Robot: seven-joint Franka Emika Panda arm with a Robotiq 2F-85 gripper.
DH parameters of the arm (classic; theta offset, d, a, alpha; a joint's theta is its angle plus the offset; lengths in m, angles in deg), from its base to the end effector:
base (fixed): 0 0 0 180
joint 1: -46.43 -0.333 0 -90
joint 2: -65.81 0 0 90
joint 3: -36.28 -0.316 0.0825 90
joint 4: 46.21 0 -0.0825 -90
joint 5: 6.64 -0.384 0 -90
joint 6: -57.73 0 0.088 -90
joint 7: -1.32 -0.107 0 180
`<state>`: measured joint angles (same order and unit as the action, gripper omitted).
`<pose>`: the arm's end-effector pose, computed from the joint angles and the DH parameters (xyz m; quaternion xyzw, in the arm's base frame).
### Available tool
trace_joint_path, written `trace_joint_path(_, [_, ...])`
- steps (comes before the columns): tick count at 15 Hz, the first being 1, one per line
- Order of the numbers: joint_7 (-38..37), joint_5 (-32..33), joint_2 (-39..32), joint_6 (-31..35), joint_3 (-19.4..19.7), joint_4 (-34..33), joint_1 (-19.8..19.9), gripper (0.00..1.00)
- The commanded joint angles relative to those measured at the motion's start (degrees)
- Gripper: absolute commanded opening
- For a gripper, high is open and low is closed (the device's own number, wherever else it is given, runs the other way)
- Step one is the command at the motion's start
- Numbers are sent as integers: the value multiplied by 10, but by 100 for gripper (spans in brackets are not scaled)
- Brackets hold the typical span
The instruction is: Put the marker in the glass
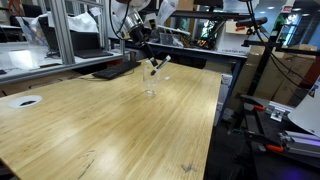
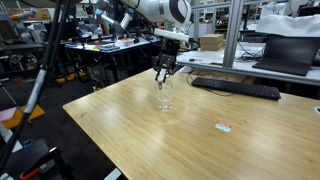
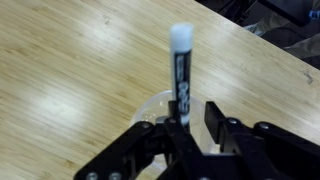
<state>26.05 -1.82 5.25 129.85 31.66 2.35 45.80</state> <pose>0.7110 0.0324 0.2311 -0.9184 -0.2377 0.3121 0.0512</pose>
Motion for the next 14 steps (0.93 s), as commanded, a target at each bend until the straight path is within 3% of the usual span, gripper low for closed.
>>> trace_joint_path(1, [-6,7,-19,-21,8,-37,-3,66])
trace_joint_path(4, [-10,6,-13,-13,11,-32,-4,86])
trace_joint_path(6, [-9,20,14,32,15,-7,-13,100])
trace_joint_path(11, [-62,69,108,165,21,56,-38,100])
trace_joint_path(14, [-127,50,158,173,14,101,-30,100])
